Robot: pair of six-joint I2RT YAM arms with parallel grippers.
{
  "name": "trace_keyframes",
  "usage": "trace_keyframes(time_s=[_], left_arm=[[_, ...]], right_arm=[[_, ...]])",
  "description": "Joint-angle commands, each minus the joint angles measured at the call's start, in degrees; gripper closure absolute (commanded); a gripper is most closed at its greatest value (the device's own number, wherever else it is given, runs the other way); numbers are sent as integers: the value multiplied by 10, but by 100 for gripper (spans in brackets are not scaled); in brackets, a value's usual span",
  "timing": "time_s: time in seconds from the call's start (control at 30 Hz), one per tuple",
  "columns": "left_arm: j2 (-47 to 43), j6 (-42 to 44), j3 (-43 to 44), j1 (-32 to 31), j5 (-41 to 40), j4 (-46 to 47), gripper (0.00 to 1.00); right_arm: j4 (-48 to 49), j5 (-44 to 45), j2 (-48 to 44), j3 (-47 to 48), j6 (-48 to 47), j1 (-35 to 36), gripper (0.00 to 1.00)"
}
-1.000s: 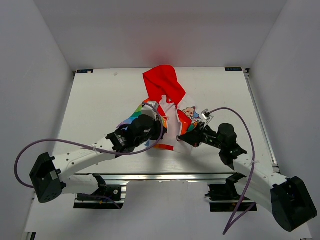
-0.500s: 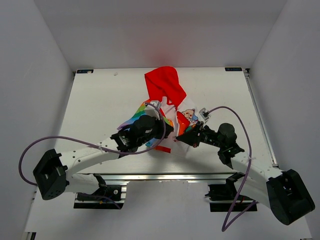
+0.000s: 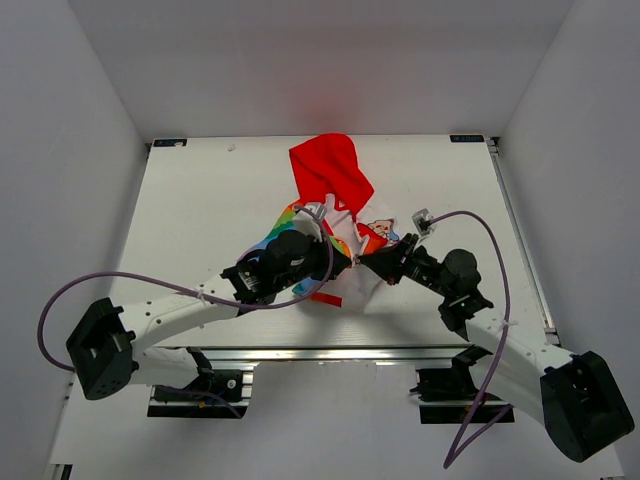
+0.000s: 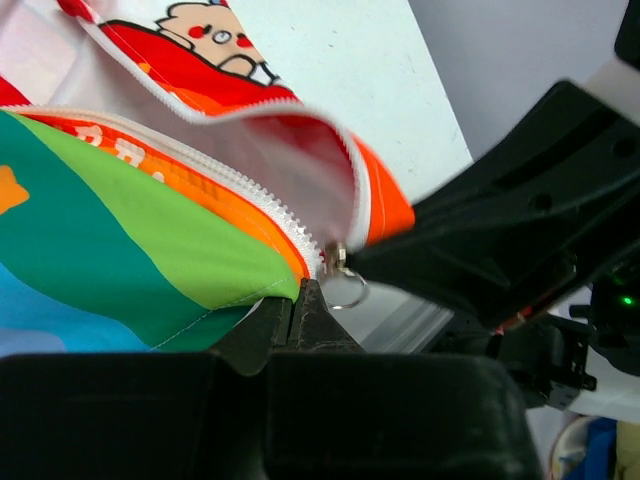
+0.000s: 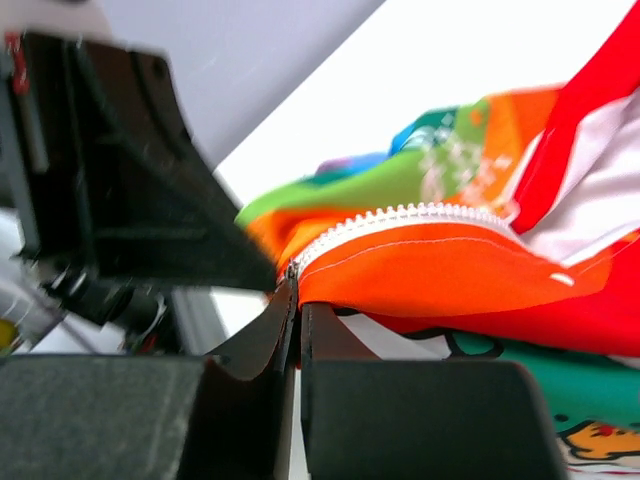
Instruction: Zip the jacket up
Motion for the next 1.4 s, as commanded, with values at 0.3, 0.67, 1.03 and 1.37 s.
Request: trace_keyframes(time_s=[0.3, 0.67, 1.03, 1.37], left_arm=[[-53, 16, 19, 0, 78, 16, 100], [-121, 53, 15, 0, -33, -25, 100], [-88, 86, 45, 0, -37, 8, 100], [-77, 62, 18, 0, 25, 50, 100]], right_arm=[[181, 17, 22, 9, -7, -1, 100], [71, -54, -104, 1, -77, -3, 100], [-13, -142, -125, 27, -136, -2, 100], [36, -39, -121, 15, -107, -2, 100]])
